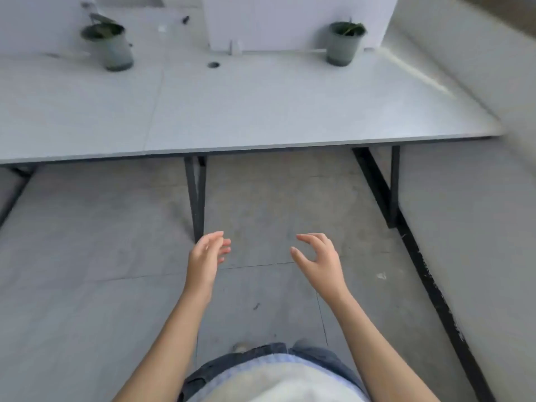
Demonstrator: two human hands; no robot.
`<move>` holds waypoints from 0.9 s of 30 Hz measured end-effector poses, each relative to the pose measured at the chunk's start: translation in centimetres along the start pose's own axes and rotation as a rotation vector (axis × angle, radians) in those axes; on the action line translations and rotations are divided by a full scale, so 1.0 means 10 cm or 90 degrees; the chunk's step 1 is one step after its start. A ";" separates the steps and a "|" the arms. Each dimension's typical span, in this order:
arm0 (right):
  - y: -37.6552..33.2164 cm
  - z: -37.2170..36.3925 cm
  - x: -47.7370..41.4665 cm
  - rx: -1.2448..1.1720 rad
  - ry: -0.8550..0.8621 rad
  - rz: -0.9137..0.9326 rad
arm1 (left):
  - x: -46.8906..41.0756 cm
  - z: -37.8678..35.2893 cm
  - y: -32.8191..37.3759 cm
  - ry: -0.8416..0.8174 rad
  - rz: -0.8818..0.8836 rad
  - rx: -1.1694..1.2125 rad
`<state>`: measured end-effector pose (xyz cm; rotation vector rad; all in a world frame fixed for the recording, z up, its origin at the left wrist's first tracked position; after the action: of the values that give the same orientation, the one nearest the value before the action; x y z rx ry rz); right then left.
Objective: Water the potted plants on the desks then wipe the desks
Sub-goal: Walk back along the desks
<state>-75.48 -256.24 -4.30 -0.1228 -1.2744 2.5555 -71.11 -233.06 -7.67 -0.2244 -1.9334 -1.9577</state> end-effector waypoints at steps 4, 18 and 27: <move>-0.51 -1.03 -0.18 0.030 -0.183 0.068 | -0.07 0.96 -0.29 0.134 0.068 0.043; -2.78 -3.68 -1.36 0.125 -0.498 0.359 | -1.10 3.11 0.15 0.473 0.096 0.158; -3.61 -5.48 -0.71 0.176 -0.754 0.423 | -0.85 4.39 -0.47 0.691 0.241 0.318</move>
<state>-50.05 -195.56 -9.23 1.4393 -1.2565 3.4682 -71.66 -188.44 -13.38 0.4812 -1.3874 -0.9349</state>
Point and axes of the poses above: each hand's wrist, its own x-axis away from the middle knuckle, its own z-axis out of the back of the hand, y = z × x, the point moved 10 cm from there along -x, towards the middle knuckle, and after that the axes turned 1 degree about y, right-handed, at the moved point
